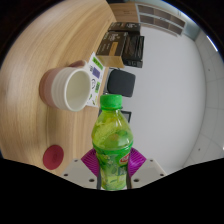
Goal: Pour water
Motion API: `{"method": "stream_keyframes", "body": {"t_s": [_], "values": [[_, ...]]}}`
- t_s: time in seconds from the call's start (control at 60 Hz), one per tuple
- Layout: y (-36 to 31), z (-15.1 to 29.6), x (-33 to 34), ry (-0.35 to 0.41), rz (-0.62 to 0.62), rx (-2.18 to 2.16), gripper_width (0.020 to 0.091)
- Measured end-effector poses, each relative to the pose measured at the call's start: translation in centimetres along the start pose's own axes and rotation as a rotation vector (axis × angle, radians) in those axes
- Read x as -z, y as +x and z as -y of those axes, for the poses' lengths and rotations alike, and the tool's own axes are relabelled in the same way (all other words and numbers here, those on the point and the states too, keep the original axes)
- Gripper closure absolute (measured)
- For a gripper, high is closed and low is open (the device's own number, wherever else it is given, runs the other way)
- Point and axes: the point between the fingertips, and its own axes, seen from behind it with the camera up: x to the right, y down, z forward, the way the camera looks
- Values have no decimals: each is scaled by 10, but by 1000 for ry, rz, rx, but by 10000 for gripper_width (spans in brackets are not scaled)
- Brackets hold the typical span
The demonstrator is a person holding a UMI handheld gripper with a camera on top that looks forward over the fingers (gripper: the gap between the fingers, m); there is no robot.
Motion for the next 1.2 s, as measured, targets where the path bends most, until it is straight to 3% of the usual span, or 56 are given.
{"method": "stream_keyframes", "body": {"t_s": [0.2,0.417,0.667,0.833,0.95,1.2], "values": [[11,12,-17,5,-61,355,767],[4,7,-16,-21,-34,290,764],[12,-8,17,42,40,-261,766],[22,-32,32,86,22,-685,761],[5,-43,25,152,115,-1019,761],[-29,-49,5,252,168,-1499,762]]}}
